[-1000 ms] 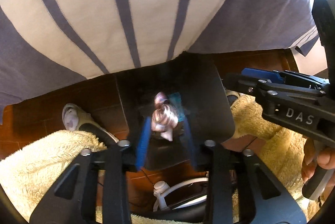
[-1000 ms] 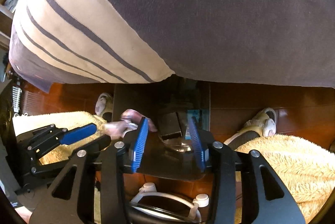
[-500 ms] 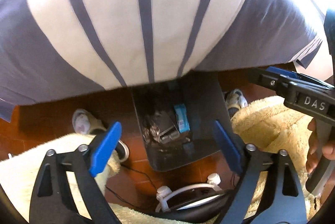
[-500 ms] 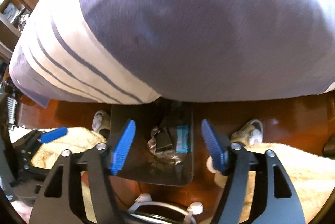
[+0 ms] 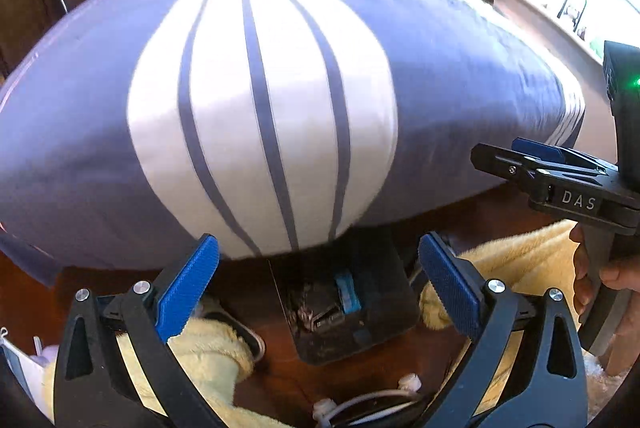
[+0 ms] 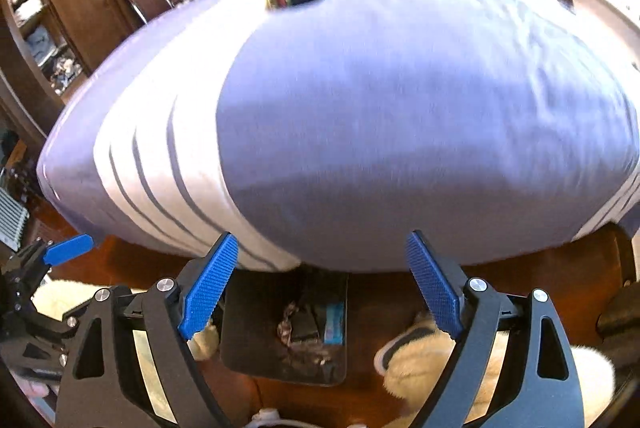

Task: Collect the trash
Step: 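Raise both tools back over the bed toward the remaining items, then grasp the black thread spool with the right tool while the left tool grasps the yellow bottle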

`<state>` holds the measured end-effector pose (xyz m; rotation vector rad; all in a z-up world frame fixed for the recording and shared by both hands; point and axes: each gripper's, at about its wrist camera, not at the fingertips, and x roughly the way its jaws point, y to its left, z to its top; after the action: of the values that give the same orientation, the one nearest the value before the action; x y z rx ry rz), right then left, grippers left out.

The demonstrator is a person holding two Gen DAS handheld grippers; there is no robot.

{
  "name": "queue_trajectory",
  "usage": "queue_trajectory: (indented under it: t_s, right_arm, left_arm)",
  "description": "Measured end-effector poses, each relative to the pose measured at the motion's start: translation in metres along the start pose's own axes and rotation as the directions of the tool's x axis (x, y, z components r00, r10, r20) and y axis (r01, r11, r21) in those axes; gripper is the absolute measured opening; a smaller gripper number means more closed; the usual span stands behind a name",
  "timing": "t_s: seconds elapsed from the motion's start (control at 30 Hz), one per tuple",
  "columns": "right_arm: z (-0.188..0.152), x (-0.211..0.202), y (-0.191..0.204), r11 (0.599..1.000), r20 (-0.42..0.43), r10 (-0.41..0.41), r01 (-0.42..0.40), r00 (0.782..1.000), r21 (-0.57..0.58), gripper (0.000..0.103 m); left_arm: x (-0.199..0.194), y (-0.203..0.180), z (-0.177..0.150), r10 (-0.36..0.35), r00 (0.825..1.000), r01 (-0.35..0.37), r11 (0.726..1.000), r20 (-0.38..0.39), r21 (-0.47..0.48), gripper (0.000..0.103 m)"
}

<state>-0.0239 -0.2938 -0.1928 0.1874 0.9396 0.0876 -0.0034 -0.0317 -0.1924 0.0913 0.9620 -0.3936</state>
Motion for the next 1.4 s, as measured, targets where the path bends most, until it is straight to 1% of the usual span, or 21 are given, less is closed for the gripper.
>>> queue_trajectory:
  t_s: [0.23,0.37,0.5,0.67,0.8,0.87,0.97,1.03,1.1,1.4]
  right_arm:
    - [0.040,-0.027,0.005,0.999,0.101,0.000,0.004,0.995,-0.041,0.087]
    - [0.065,-0.026,0.006,0.999,0.131,-0.003,0.009,0.991,-0.050,0.087]
    - [0.087,-0.020,0.007,0.998,0.147,-0.008,0.017,0.989,-0.059,0.087]
    - [0.117,0.003,0.007,0.997,0.141,-0.028,0.038,0.990,-0.067,0.087]
    - [0.143,0.030,0.004,0.996,0.129,-0.045,0.054,0.991,-0.070,0.087]
    - [0.157,0.050,0.004,0.994,0.109,-0.060,0.069,0.992,-0.082,0.087]
    - [0.172,0.076,0.003,0.996,0.065,-0.031,0.037,0.997,-0.082,0.086]
    - [0.180,0.088,0.005,0.995,0.059,-0.028,0.033,0.998,-0.095,0.086]
    - [0.190,0.100,0.009,0.992,0.054,-0.035,0.041,0.998,-0.118,0.081]
    - [0.226,0.132,0.021,0.983,0.032,-0.056,0.061,0.998,-0.174,0.070]
  left_arm:
    - [-0.029,0.013,0.035,0.023,0.993,-0.022,1.000,0.116,-0.005,0.095]
    - [-0.029,0.021,0.056,0.051,0.988,-0.051,0.999,0.144,-0.001,0.095]
    - [-0.023,0.029,0.079,0.077,0.985,-0.078,0.997,0.156,-0.003,0.095]
    - [-0.009,0.036,0.107,0.090,0.983,-0.090,0.996,0.158,-0.007,0.095]
    - [0.009,0.037,0.129,0.096,0.984,-0.100,0.995,0.150,0.015,0.095]
    - [0.017,0.038,0.138,0.090,0.986,-0.094,0.995,0.140,0.017,0.095]
    - [0.032,0.041,0.153,0.073,0.989,-0.076,0.997,0.127,0.016,0.095]
    - [0.041,0.043,0.160,0.070,0.990,-0.072,0.997,0.121,0.008,0.095]
    - [0.048,0.044,0.166,0.069,0.991,-0.069,0.998,0.114,0.002,0.095]
    - [0.074,0.046,0.190,0.046,0.994,-0.046,0.999,0.096,0.002,0.095]
